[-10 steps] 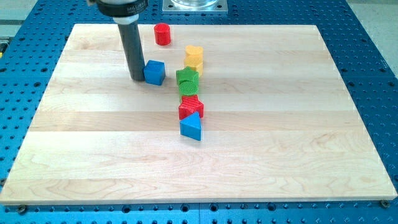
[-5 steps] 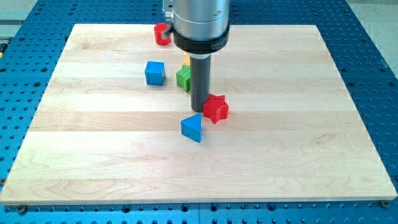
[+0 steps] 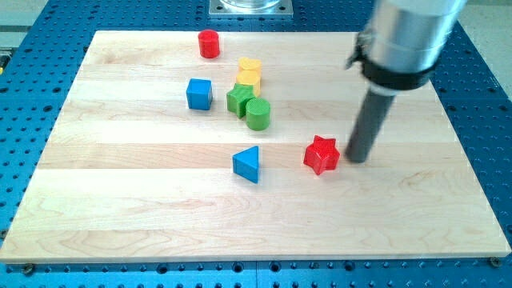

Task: Move the red star to the right of the triangle

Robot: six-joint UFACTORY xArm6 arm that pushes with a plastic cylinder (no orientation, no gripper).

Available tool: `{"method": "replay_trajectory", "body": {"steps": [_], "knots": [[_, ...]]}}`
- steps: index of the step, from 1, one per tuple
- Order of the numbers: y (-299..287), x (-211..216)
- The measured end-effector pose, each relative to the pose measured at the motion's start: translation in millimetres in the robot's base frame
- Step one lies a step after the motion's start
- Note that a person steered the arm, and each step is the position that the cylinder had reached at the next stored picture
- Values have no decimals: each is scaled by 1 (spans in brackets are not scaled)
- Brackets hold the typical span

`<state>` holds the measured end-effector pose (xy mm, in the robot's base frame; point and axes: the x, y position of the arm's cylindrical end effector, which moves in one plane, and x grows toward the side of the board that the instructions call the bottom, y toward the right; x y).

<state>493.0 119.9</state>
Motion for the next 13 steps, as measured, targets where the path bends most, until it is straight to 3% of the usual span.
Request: {"method": "replay_trajectory", "body": {"steps": [1, 3, 4, 5, 6, 8, 10, 11, 12, 13], "knots": [[-58, 16], [-53, 83], [22, 36], [-9, -39], [-60, -74], [-114, -96], [-178, -33], [-216, -52], [-248, -21], [-229, -5]]}}
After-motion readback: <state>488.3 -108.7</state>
